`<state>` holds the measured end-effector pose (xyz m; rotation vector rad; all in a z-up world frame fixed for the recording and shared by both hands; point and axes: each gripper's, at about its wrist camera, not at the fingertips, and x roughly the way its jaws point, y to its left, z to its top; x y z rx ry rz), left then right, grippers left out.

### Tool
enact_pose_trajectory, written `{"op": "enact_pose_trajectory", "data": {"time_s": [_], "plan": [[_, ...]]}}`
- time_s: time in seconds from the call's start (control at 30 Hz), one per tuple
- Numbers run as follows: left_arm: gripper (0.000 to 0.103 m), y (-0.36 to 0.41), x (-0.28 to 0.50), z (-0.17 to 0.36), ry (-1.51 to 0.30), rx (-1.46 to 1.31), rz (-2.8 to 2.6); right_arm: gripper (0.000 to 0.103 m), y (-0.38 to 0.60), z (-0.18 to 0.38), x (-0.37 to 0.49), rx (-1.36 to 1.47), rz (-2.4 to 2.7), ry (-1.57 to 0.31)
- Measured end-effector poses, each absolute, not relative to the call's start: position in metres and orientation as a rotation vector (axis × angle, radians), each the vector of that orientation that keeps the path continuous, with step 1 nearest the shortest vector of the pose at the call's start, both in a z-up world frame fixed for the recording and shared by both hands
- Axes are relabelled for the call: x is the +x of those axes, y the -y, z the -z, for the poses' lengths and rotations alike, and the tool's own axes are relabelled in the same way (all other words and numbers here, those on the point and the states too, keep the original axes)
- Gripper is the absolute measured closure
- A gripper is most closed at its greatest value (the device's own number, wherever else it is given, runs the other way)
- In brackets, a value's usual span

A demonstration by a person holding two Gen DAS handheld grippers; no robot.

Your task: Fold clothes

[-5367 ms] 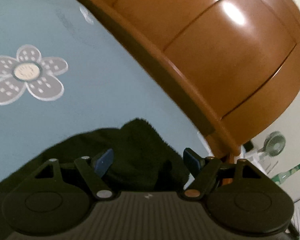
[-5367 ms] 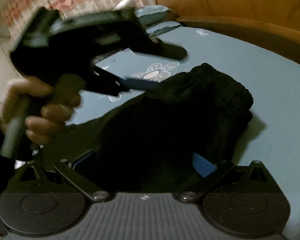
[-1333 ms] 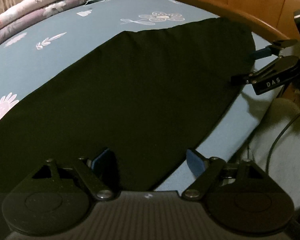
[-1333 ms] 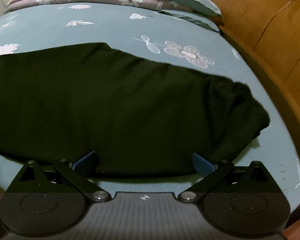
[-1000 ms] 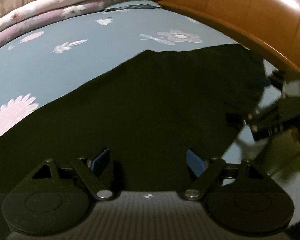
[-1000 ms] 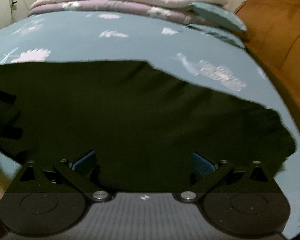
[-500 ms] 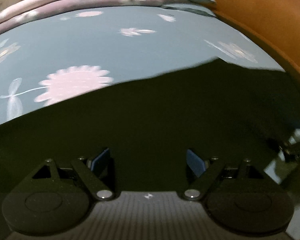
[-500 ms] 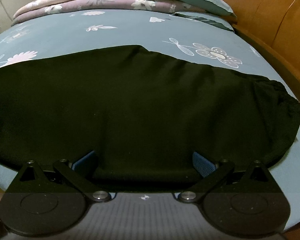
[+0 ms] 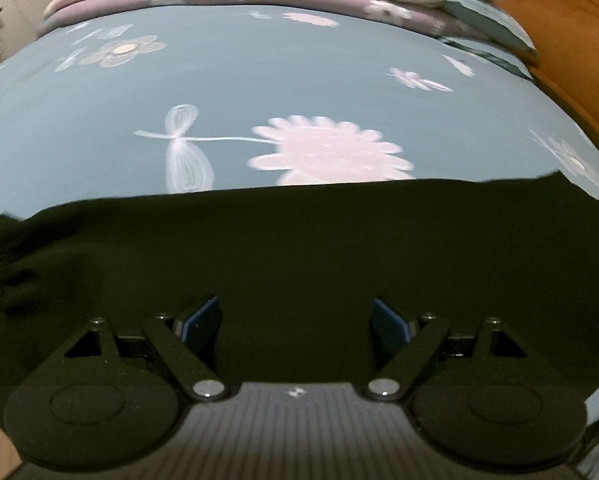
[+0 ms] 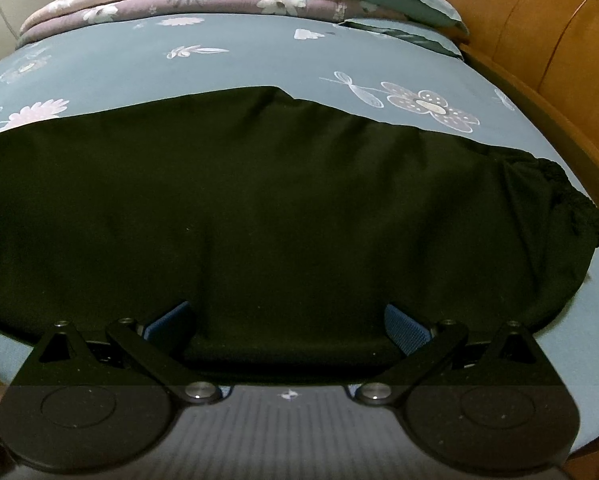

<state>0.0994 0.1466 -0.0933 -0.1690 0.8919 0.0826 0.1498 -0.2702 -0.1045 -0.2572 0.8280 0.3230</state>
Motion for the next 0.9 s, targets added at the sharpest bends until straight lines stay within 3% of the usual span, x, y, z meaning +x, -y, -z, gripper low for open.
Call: {"op": "enact_pose_trajectory", "data": {"time_s": [0.57, 0.9], "plan": [[0.019, -0.256, 0.094, 0.092, -0.906, -0.307, -0.256, 0.000, 0.270, 0.104, 0.149, -0.249, -0.306, -0.835], [0.018, -0.212, 0.073, 0.066, -0.824, -0.264, -0.106, 0.000, 0.239, 0.081, 0.129, -0.292, -0.392, -0.707]]}}
